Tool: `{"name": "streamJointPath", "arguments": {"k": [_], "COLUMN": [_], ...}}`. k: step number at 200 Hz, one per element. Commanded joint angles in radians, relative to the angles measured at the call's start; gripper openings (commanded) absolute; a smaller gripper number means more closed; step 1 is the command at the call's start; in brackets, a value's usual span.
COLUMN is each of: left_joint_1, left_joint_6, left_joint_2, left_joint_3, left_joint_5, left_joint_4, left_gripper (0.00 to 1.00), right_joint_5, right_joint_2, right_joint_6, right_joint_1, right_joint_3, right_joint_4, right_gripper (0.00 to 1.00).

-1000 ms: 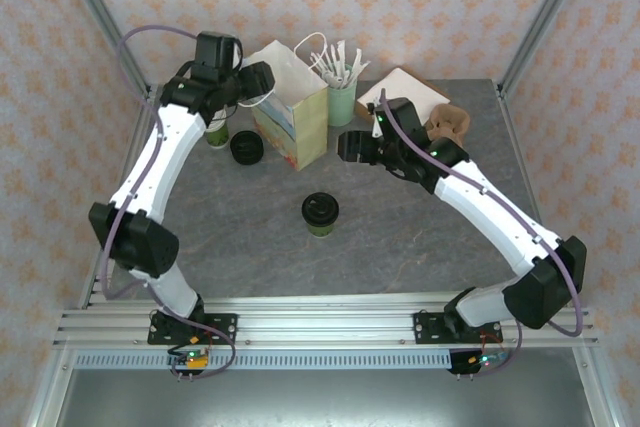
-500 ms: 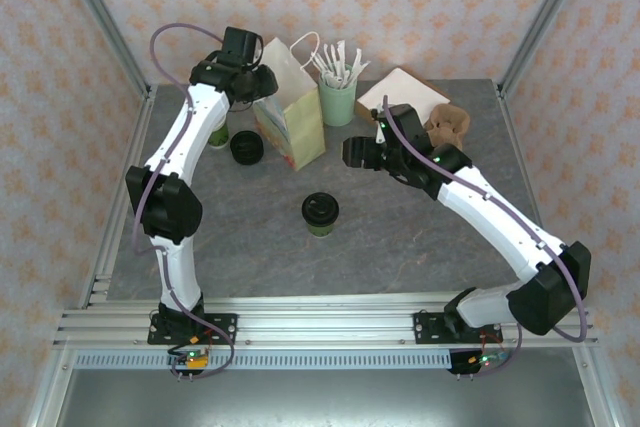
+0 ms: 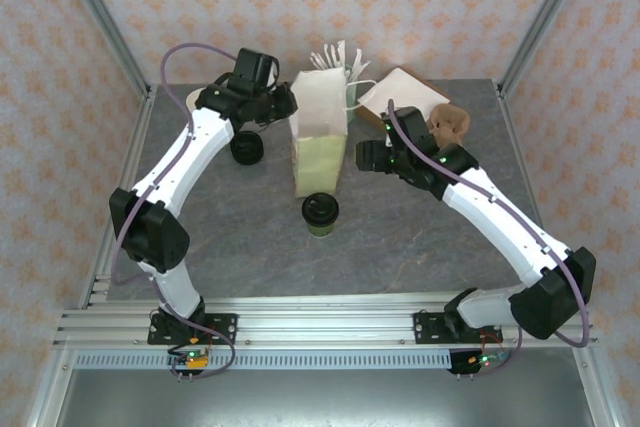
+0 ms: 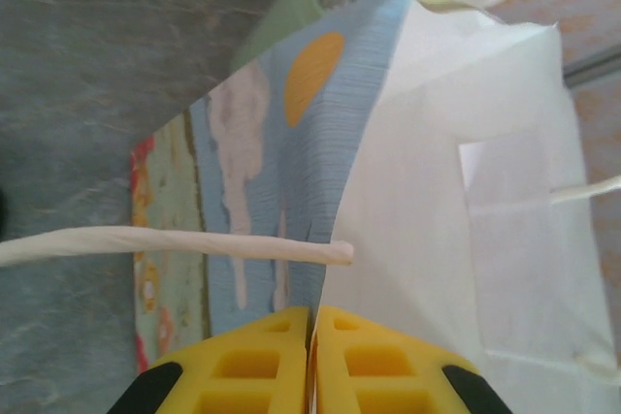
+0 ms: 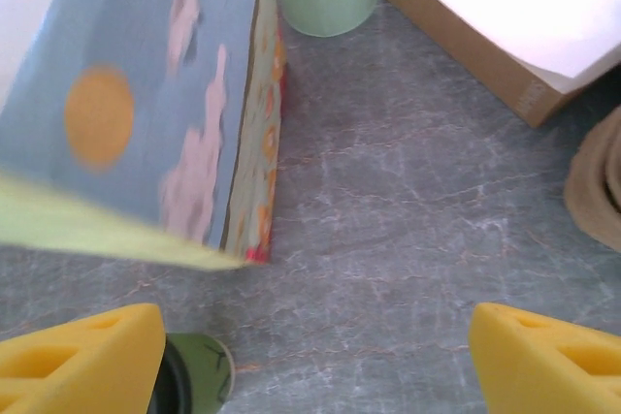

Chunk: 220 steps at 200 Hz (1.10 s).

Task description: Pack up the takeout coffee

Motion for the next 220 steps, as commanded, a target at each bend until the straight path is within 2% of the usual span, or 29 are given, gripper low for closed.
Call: {"name": "streamJointPath", "arguments": {"k": [1, 41, 59, 83, 145, 162, 198, 220], "left_joint_1": [-0.046, -0.11, -0.125, -0.147, -0.166, -0.166, -0.166, -0.167], "left_joint_6": [-0.071, -0.104, -0.112, -0.109, -0.08, -0.077, -0.065, -0.05], "left_joint_2": [-0.022, 0.005, 0.03, 0.042, 0.034, 0.031, 0.035, 0.036], "left_joint_3": [-0.036, -0.03, -0.009, 0.01, 0.005, 0.015, 0.059, 0.087], "left_joint_5": [0.021, 0.029, 0.036, 0.036, 0.015, 0.015, 0.024, 0.019], "left_joint_4": [0.092, 0.124, 0.123, 0.111, 0.099, 0.102, 0.089, 0.07], "left_gripper": [0.1, 0.1, 0.09, 0.1, 0.15, 0.21, 0.42, 0.48], "right_joint_5": [0.036, 0.054, 0.063, 0.09, 0.06, 0.085, 0.106, 0.11], "right_joint_2": [-0.027, -0.022, -0.022, -0.027, -0.021, 0.025, 0.2, 0.326], "right_joint_6": [-0.005, -0.002, 0.017, 0.028, 0.06, 0.064, 0.059, 0.04], "right_joint_1": [-0.039, -0.071, -0.116, -0.196, -0.436, -0.469, -0.51, -0.51], "right_joint_3": [0.033, 0.048, 0.053, 0.075, 0.076, 0.096, 0.181, 0.267], "right_joint_4": [-0.049, -0.062, -0.081, -0.121, -0.113, -0.101, -0.098, -0.135], "right_gripper": [0.82, 0.82, 0.82, 0.82, 0.81, 0.81, 0.77, 0.73]}}
